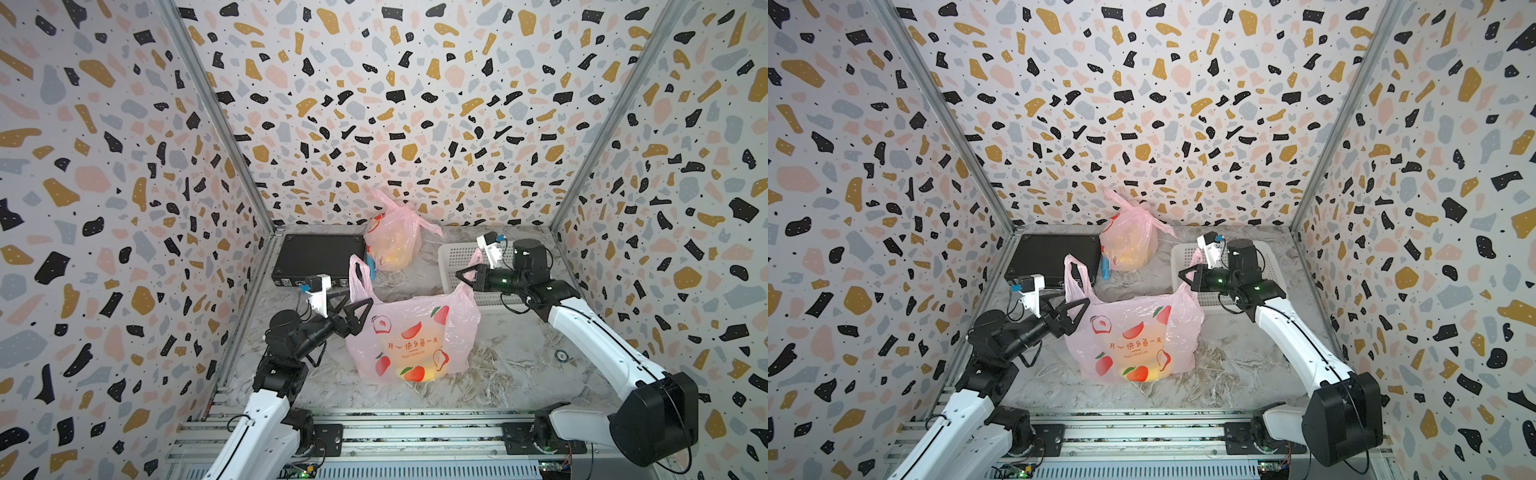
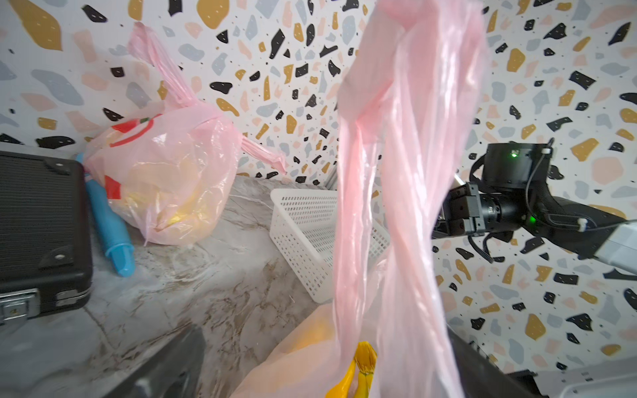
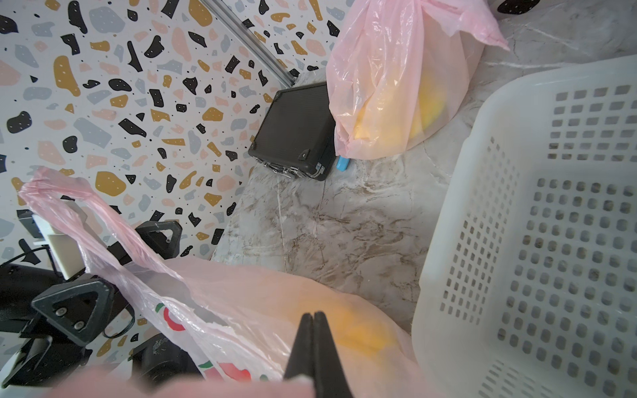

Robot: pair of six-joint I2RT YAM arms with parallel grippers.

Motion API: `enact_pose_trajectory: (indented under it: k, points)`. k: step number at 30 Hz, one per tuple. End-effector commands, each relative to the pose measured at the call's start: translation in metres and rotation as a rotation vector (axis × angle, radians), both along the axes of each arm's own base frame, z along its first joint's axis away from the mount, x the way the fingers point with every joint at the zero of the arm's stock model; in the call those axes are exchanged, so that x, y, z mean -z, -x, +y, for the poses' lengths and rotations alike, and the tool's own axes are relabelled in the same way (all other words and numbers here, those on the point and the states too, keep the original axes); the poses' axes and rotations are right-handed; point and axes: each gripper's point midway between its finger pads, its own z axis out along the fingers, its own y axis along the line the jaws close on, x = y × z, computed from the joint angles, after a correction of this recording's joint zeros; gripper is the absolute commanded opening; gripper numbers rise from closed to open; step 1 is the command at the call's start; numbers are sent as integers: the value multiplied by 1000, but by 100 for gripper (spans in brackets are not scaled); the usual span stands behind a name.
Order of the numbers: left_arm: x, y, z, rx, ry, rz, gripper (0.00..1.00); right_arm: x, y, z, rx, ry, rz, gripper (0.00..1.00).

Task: Place the banana into a plastic bag & tie a knot
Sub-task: Adjust the plastic bag at the center of the board.

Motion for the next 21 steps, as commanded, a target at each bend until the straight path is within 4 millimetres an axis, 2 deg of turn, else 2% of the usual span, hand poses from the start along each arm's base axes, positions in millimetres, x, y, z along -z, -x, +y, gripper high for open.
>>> enact_pose_trajectory:
  k: [1, 7, 11, 17, 21]
  points:
    - [-38, 8, 1, 89, -26, -146, 99, -15, -1, 2, -18, -25, -31, 0]
    - [-46, -8, 18, 146, 60, -129, 99, -14, 0, 2, -24, -24, -21, 0]
    - [-53, -8, 20, 197, 107, -146, 99, -9, -1, 3, -26, -26, -9, 0]
    - [-48, -11, 21, 214, 115, -141, 100, -11, -5, 6, -30, -50, -5, 0]
    - [-46, -17, 22, 225, 160, -121, 91, -16, -6, 9, -36, -76, -5, 0]
